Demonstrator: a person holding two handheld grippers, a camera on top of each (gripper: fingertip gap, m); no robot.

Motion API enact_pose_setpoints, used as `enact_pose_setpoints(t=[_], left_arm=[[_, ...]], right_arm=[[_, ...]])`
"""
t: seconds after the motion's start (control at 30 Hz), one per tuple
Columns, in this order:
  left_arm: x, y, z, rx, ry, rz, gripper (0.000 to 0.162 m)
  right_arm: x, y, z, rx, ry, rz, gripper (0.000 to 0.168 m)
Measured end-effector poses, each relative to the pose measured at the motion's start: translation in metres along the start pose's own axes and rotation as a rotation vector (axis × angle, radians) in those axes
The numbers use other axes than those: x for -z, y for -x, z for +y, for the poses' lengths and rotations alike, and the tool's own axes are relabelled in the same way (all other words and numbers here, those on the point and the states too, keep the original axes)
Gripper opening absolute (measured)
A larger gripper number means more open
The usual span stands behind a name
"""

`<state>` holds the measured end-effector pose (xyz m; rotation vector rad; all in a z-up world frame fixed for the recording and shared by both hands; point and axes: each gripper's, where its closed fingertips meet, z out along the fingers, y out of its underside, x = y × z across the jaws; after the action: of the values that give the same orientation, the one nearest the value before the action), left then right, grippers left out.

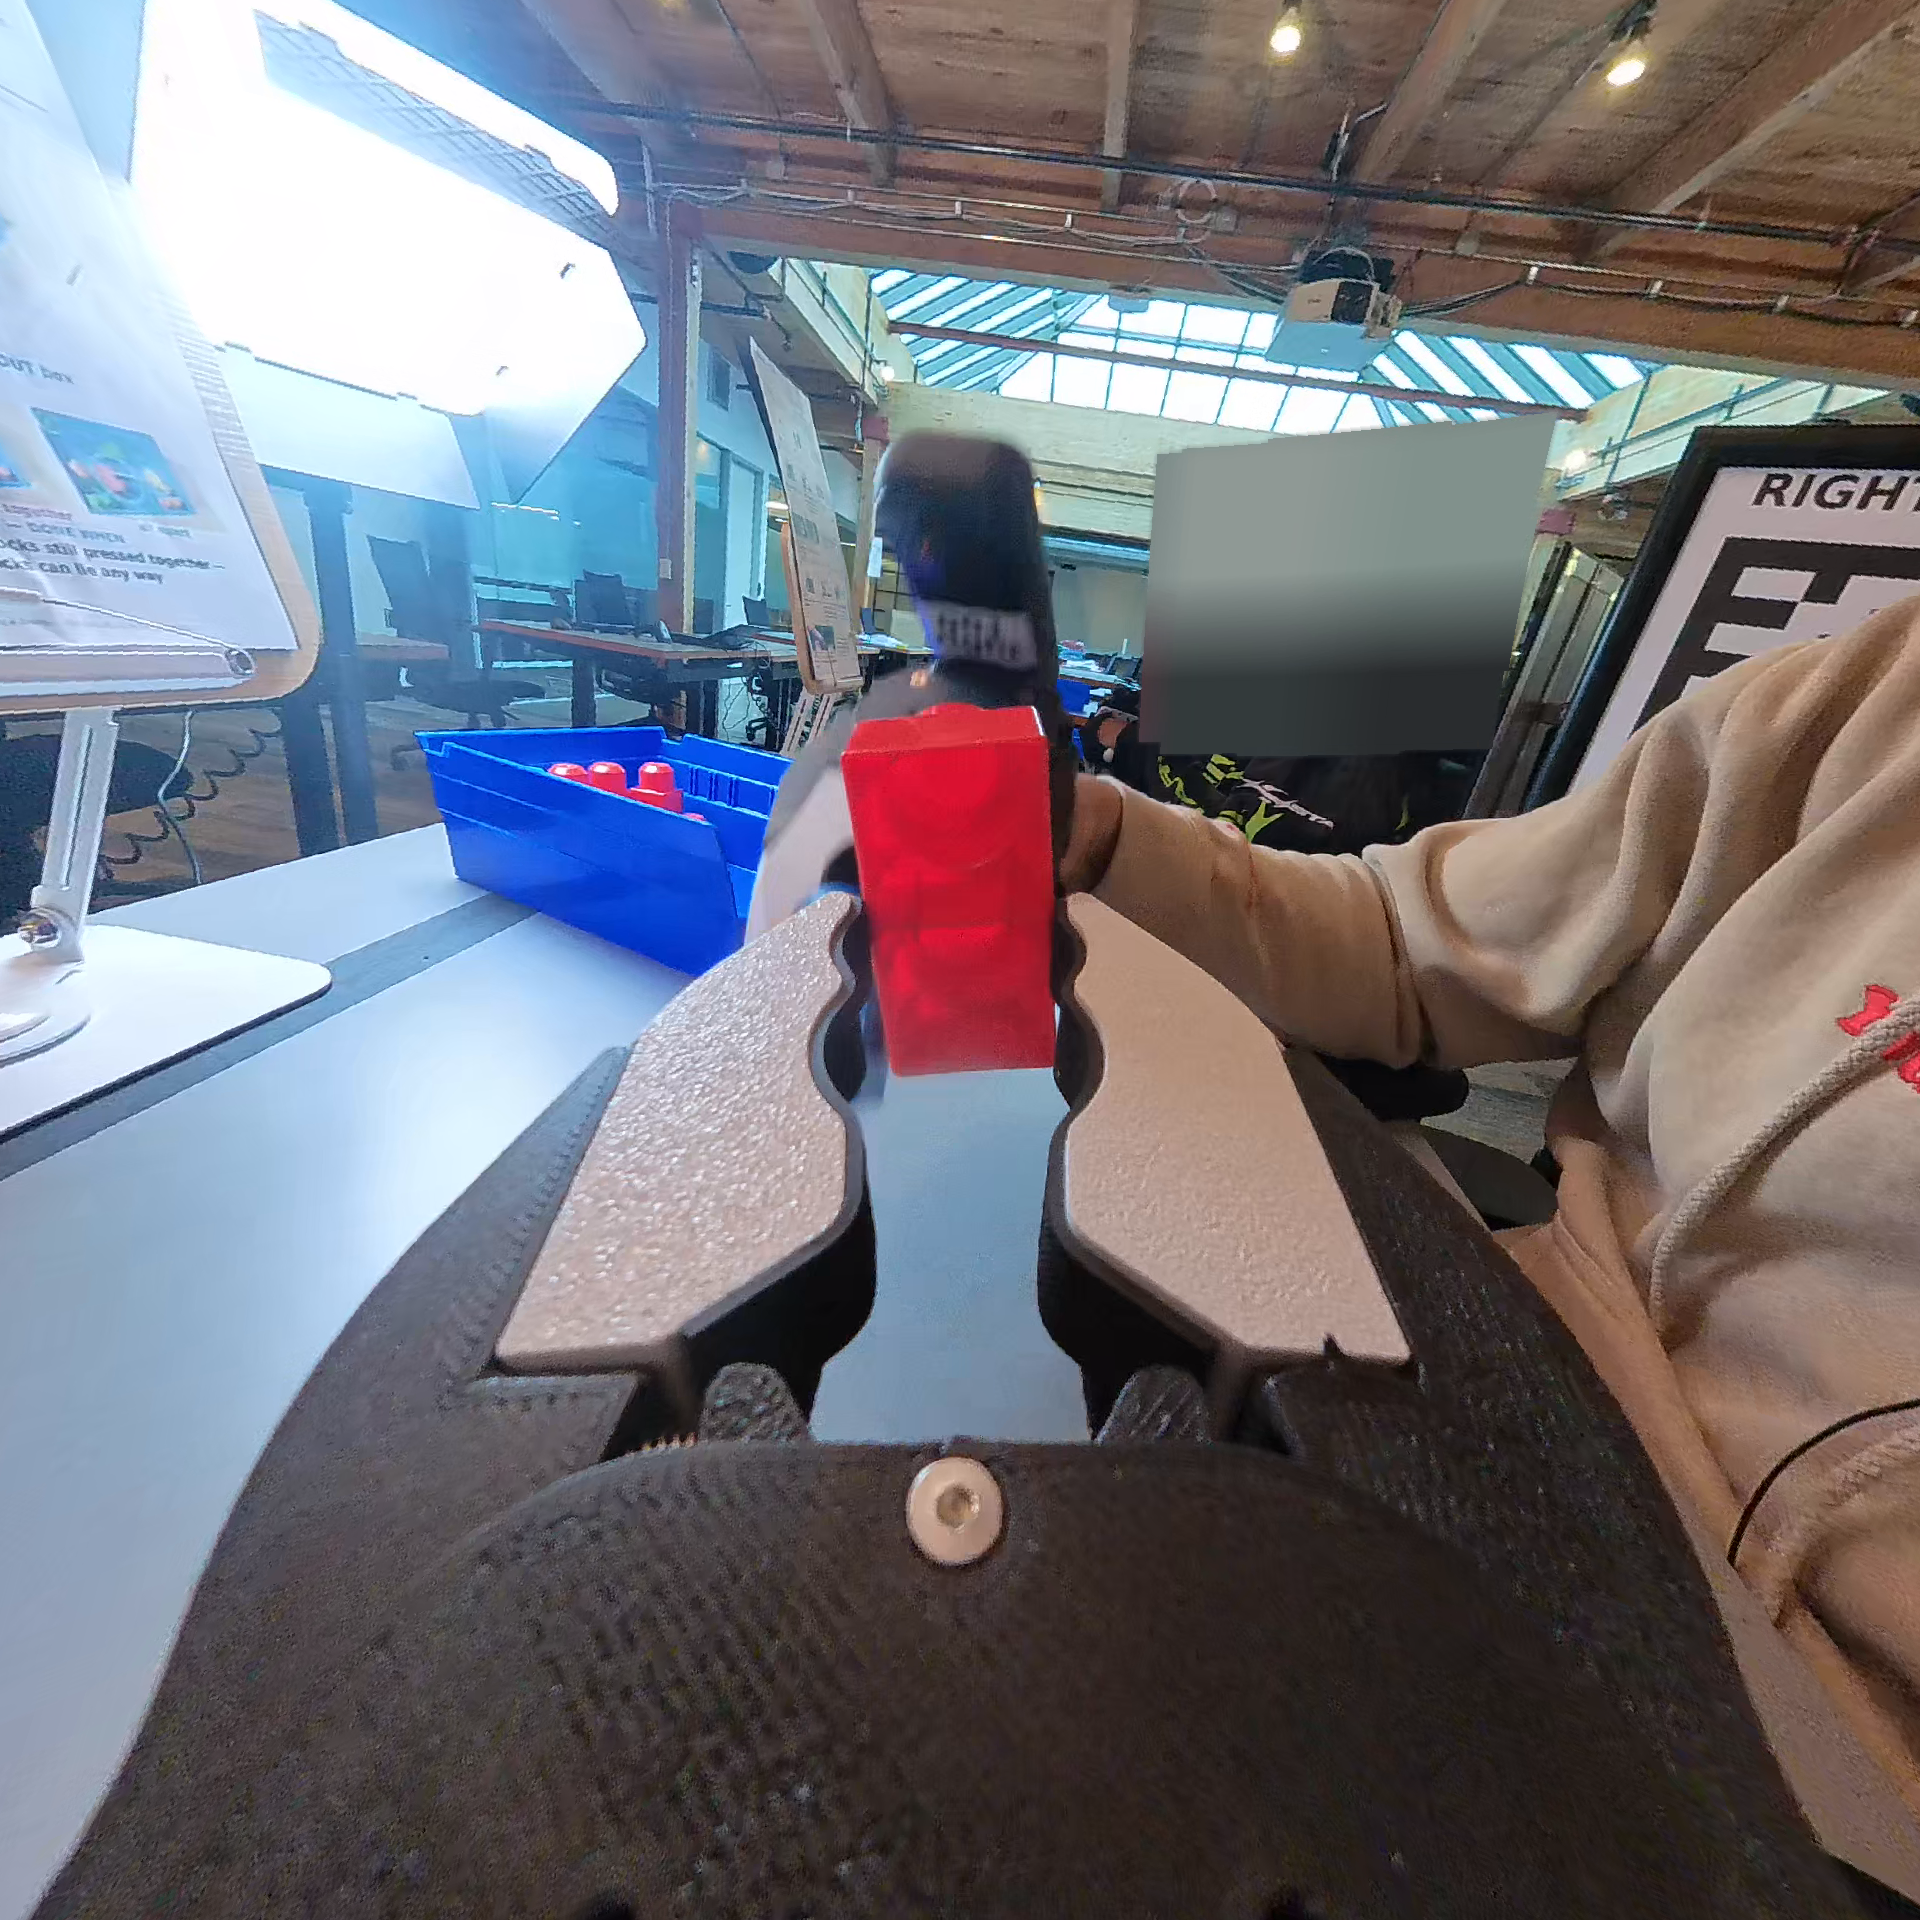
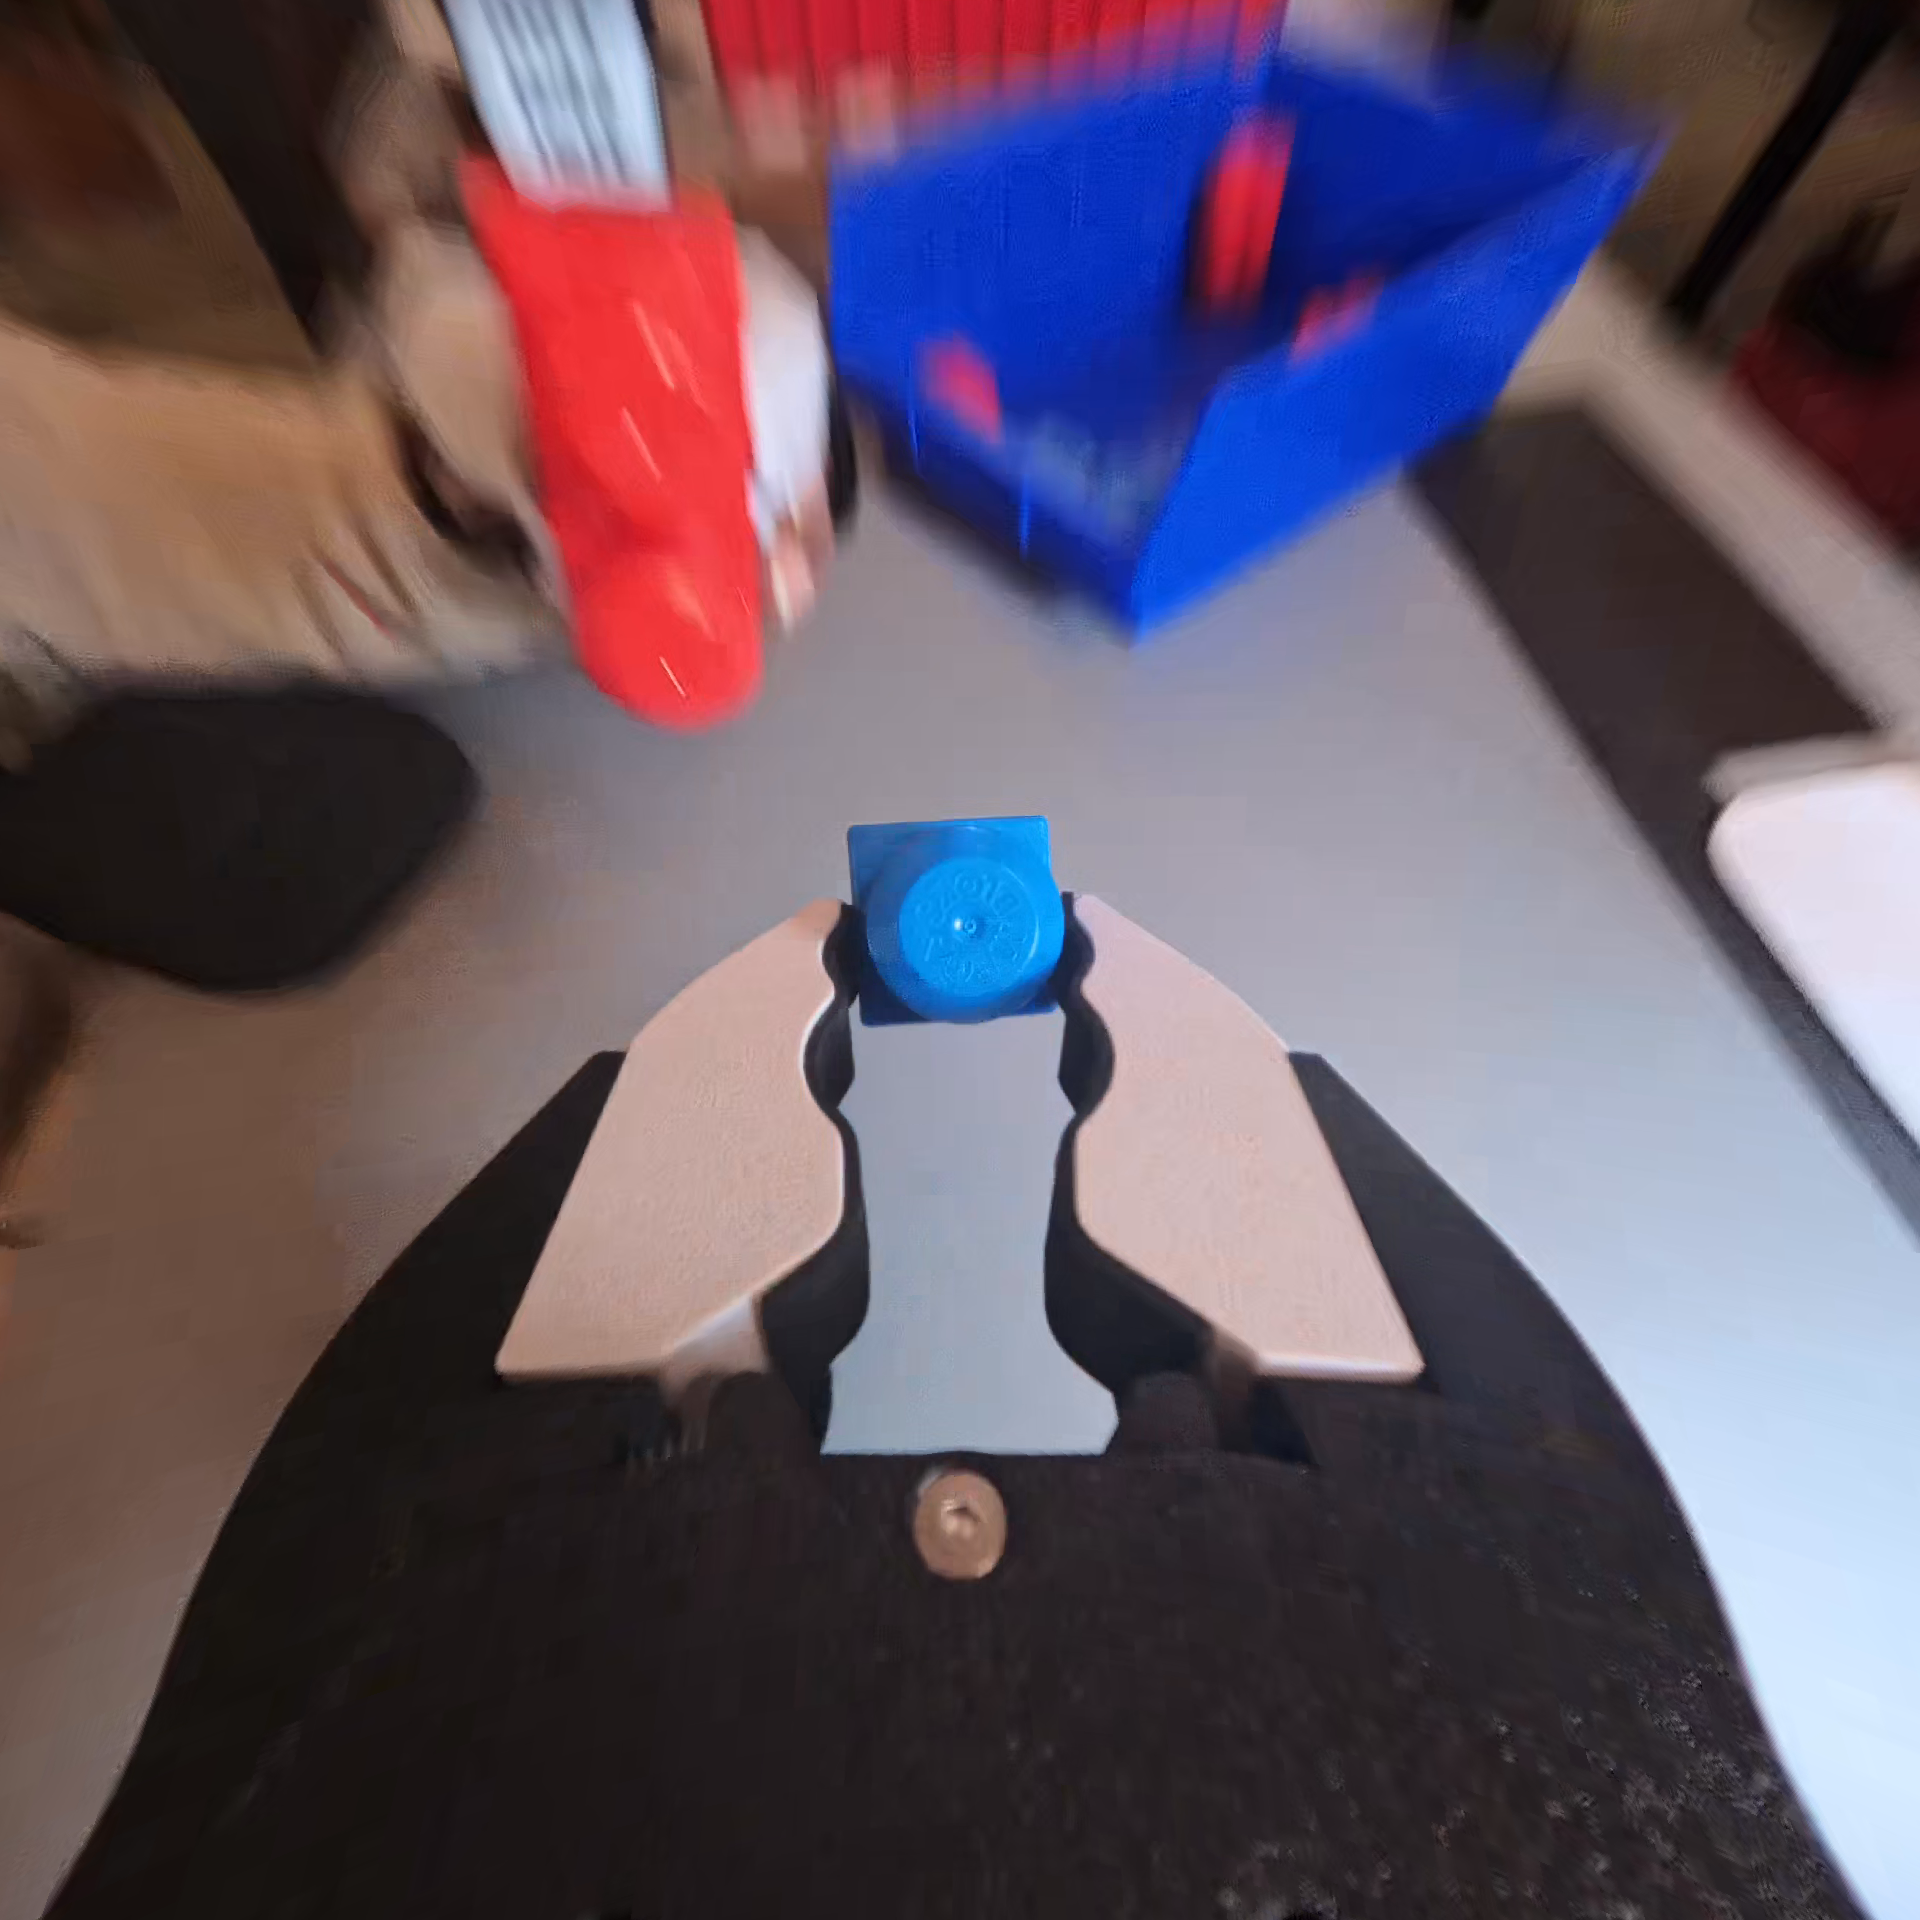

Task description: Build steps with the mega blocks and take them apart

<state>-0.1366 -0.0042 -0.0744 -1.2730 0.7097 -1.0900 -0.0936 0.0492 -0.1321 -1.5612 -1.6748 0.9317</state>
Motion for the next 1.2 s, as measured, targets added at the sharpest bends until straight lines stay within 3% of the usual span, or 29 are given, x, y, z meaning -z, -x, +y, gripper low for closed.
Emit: enact_pose_setpoints(t=[0.1,0.17,0.23,0.37,0.47,0.8,1.2], left_arm=[[-0.006,-0.006,0.001,0.004,-0.003,0.017,0.033],[-0.011,-0.011,0.003,-0.003,0.003,0.025,0.033],[-0.015,-0.015,0.005,0.0,0.002,0.033,0.033],[-0.022,-0.021,0.01,0.002,0.01,0.035,0.033],[-0.019,-0.016,0.016,0.018,0.046,0.031,0.033],[-0.026,-0.013,0.056,0.043,0.219,0.044,0.033],[-0.015,-0.001,0.032,0.057,0.092,0.008,0.033]], right_arm=[[0.067,0.014,-0.064,-0.028,-0.449,-0.089,0.037],[0.09,0.021,-0.081,-0.072,-0.588,-0.125,0.037],[0.083,0.031,-0.081,-0.099,-0.575,-0.173,0.037],[0.032,0.055,-0.07,-0.142,-0.49,-0.244,0.037],[0.022,0.053,-0.064,-0.175,-0.459,-0.244,0.037],[0.015,0.055,-0.03,-0.161,-0.259,-0.277,0.037],[0.038,0.037,-0.042,-0.105,-0.303,-0.149,0.042]])
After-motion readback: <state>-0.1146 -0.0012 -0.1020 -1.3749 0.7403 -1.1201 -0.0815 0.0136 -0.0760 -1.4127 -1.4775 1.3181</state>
